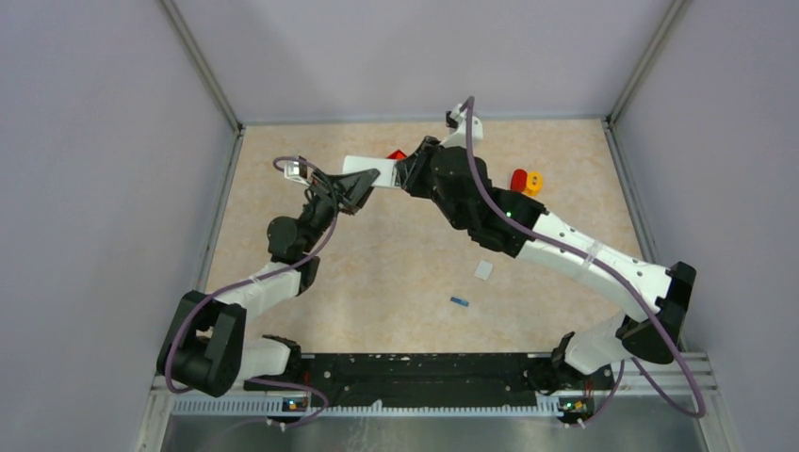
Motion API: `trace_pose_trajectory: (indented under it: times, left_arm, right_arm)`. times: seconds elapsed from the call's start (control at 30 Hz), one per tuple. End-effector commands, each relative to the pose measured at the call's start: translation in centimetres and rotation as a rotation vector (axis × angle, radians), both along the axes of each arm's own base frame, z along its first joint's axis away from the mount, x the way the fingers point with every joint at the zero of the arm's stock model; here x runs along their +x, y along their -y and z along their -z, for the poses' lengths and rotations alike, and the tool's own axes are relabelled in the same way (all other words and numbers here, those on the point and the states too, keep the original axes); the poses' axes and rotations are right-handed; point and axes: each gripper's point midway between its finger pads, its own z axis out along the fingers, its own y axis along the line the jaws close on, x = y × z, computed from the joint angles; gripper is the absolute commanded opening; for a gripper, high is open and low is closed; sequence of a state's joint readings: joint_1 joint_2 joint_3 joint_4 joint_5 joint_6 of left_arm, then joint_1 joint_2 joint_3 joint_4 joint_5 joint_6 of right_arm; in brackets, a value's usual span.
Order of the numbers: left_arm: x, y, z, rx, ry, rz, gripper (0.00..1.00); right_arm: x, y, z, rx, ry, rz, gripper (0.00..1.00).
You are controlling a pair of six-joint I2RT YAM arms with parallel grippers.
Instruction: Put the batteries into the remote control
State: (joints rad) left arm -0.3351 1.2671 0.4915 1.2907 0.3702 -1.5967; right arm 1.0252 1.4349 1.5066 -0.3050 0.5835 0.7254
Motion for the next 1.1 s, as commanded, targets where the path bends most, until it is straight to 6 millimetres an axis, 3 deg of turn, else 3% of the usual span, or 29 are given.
trace_pose_trajectory:
  times: [0.0, 0.47, 0.53, 0.67, 0.77, 0.9, 1.07]
  left_arm:
    - [-1.5, -1.0, -3.0, -0.068, 0.116, -0.017, 0.00]
    - [-1.1, -1.1, -2.5, -0.068, 0.104, -0.034, 0.00]
    - [-1.1, -1.2, -2.4, -0.065, 0.114, -0.044, 0.00]
    - [-0.9, -1.2, -2.1, -0.048, 0.123, -0.063, 0.00]
    - [-0.7, -1.3, -1.9, -0.042, 0.127, -0.076, 0.00]
    - [-0.5, -1.5, -2.0, -0.042, 0.145, -0.103, 0.00]
    - [-0.4, -1.7, -2.2, -0.032, 0.173, -0.131, 0.00]
  right_arm:
    - [-0.1, 0.4, -2.3, 0.021, 0.031, 0.017, 0.23]
    - [-0.5, 0.7, -4.0, 0.044, 0.057, 0.002, 0.31]
    - [-0.9, 1.0, -4.7, 0.060, 0.066, -0.008, 0.38]
    - [-1.7, 1.5, -5.5, 0.089, 0.072, -0.031, 0.68]
    - [-2.3, 1.5, -5.4, 0.125, 0.048, -0.057, 0.82]
    - [-3.3, 1.4, -4.9, 0.274, -0.038, -0.106, 0.88]
    - [-3.7, 1.5, -2.8, 0.582, -0.137, -0.143, 0.90]
